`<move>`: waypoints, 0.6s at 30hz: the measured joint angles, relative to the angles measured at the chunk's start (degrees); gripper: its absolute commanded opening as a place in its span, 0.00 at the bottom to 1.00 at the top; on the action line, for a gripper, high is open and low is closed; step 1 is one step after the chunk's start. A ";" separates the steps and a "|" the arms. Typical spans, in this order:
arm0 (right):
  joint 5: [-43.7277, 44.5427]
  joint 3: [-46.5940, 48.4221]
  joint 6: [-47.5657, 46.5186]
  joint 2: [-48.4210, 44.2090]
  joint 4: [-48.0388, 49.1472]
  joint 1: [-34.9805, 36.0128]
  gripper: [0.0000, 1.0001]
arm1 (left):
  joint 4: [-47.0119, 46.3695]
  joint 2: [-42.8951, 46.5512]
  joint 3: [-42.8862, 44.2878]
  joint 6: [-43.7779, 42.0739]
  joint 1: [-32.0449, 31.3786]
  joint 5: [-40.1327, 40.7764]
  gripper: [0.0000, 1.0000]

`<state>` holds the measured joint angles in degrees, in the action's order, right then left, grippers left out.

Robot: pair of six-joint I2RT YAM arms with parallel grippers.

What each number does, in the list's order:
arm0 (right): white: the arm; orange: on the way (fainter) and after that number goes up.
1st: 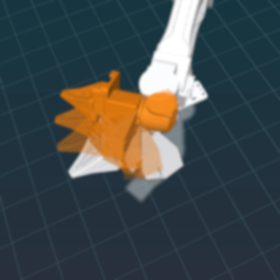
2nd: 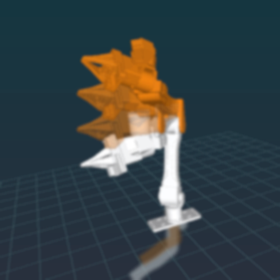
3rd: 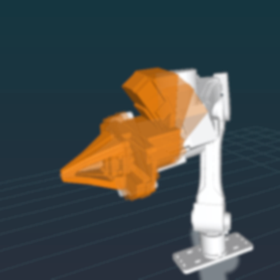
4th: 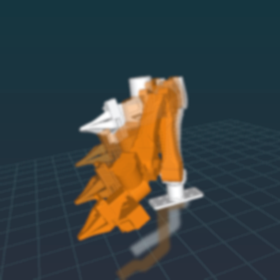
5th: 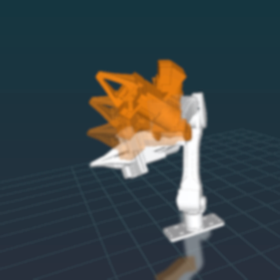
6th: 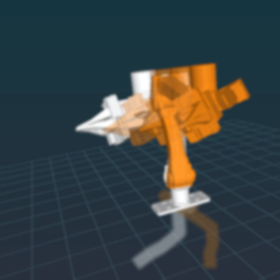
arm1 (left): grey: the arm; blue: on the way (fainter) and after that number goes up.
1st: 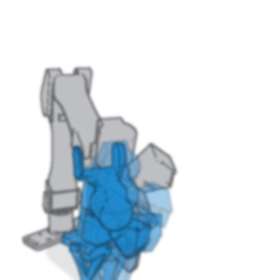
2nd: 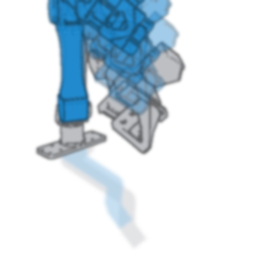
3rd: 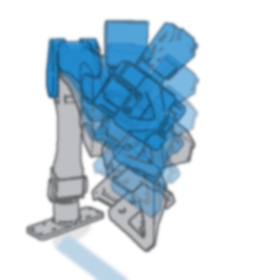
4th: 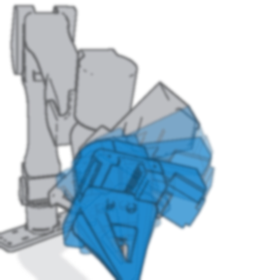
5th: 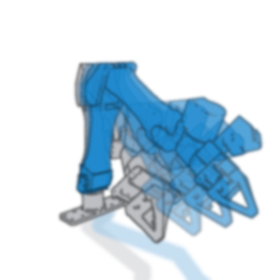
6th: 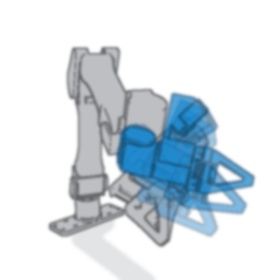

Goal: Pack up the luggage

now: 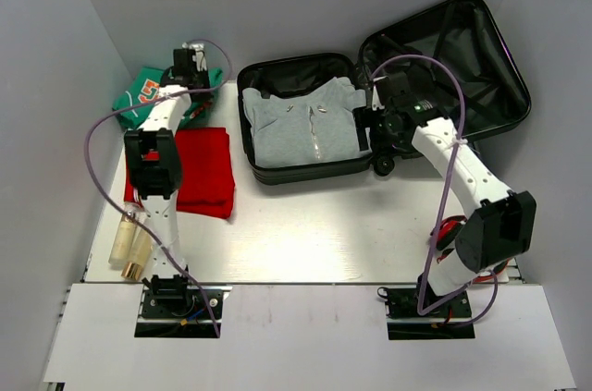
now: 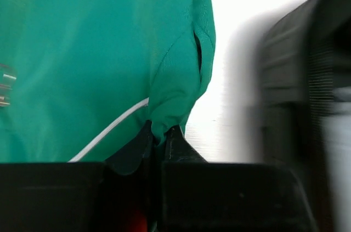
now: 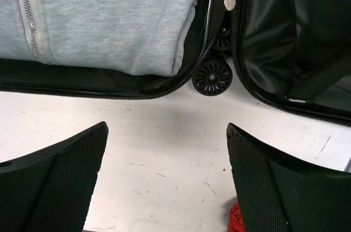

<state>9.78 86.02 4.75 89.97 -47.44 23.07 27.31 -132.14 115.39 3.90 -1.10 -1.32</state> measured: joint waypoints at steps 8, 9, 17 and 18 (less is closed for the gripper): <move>-0.44 -5.81 1.53 -5.03 2.51 -0.13 0.90 | -0.28 18.56 -8.07 6.71 -1.18 -0.39 0.00; -0.55 -6.58 1.62 -5.68 2.64 -0.13 0.90 | -0.07 20.17 -8.61 7.13 -1.77 -0.35 0.00; -0.96 -10.34 2.38 -9.68 4.26 -0.13 0.90 | 3.72 23.19 -8.41 10.03 -10.25 1.57 0.00; -0.98 -10.62 2.45 -9.97 4.55 -0.13 0.90 | 4.35 23.19 -8.41 10.36 -12.04 2.58 0.00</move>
<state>8.80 75.40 7.20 80.01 -42.89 22.94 31.66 -108.95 106.98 14.26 -13.15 1.26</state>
